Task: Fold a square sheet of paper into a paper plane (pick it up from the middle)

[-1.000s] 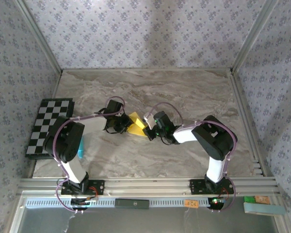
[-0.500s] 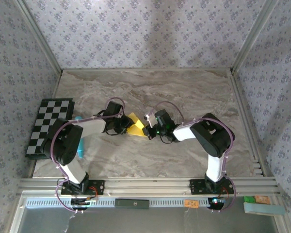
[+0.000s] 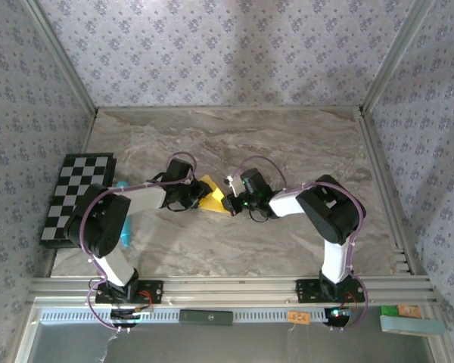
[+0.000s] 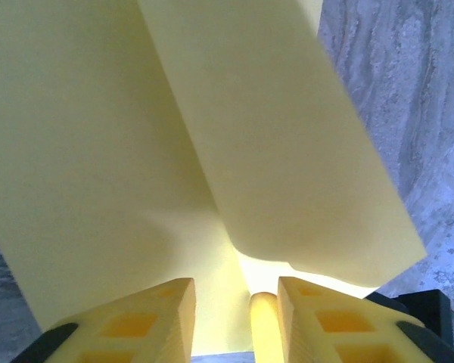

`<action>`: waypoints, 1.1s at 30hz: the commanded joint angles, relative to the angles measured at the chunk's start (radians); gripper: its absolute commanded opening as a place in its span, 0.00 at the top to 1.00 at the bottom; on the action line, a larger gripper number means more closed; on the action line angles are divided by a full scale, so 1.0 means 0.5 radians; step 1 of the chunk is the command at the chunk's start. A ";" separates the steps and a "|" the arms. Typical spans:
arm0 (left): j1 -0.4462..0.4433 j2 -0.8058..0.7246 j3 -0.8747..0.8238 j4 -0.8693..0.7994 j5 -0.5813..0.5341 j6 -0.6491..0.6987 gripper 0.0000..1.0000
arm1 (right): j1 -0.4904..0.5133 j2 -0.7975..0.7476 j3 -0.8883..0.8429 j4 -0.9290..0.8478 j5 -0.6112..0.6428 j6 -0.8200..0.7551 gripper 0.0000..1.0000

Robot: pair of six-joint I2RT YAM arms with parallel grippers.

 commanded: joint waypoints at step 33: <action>-0.011 0.214 0.101 -0.379 -0.109 0.016 0.61 | -0.107 -0.182 0.119 -0.623 -0.184 0.036 0.71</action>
